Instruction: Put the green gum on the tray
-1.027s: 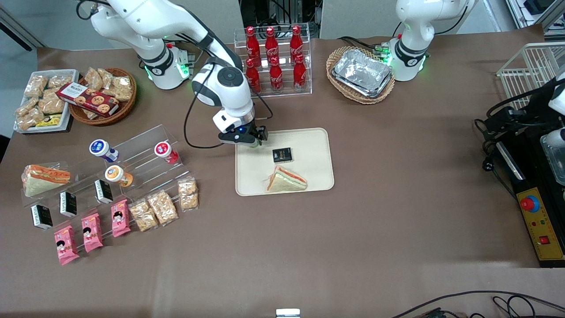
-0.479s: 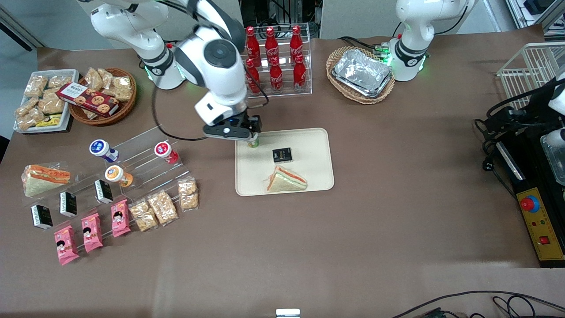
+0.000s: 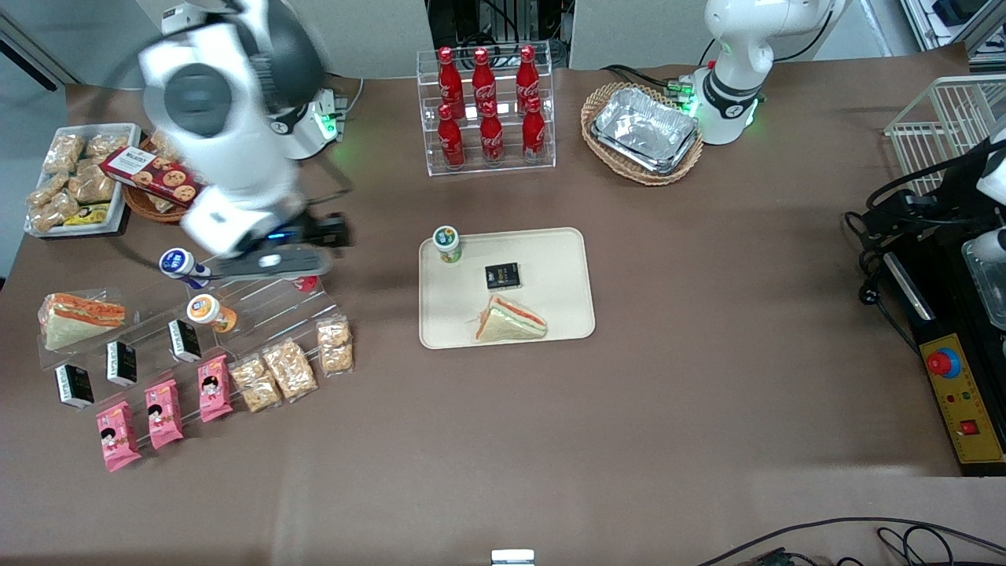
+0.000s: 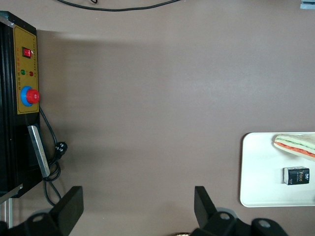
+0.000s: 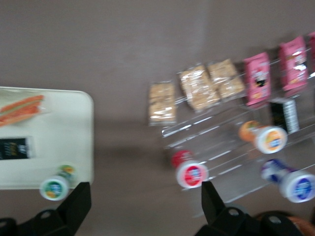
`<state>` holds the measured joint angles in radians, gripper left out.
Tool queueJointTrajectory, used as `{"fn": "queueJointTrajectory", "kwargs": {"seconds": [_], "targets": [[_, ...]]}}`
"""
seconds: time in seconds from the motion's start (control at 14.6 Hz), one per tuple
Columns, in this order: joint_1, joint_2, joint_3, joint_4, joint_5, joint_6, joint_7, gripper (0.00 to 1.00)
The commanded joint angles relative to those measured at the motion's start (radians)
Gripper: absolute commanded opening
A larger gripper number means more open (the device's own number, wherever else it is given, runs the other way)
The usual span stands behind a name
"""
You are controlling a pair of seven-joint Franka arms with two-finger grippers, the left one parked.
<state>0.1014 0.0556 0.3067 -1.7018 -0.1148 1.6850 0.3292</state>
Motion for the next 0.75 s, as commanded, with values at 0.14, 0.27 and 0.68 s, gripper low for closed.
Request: {"fn": "queueJointTrajectory", "kwargs": {"seconds": [0.14,0.27,0.68], "targets": [[-0.018,-0.079,-0.305,0.002,0.112,-0.051,-0.425,1.00],[-0.063,-0.079,-0.327,0.004,0.113,-0.050,-0.488,1.00],[-0.071,-0.072,-0.360,0.011,0.109,-0.036,-0.481,1.00]]}}
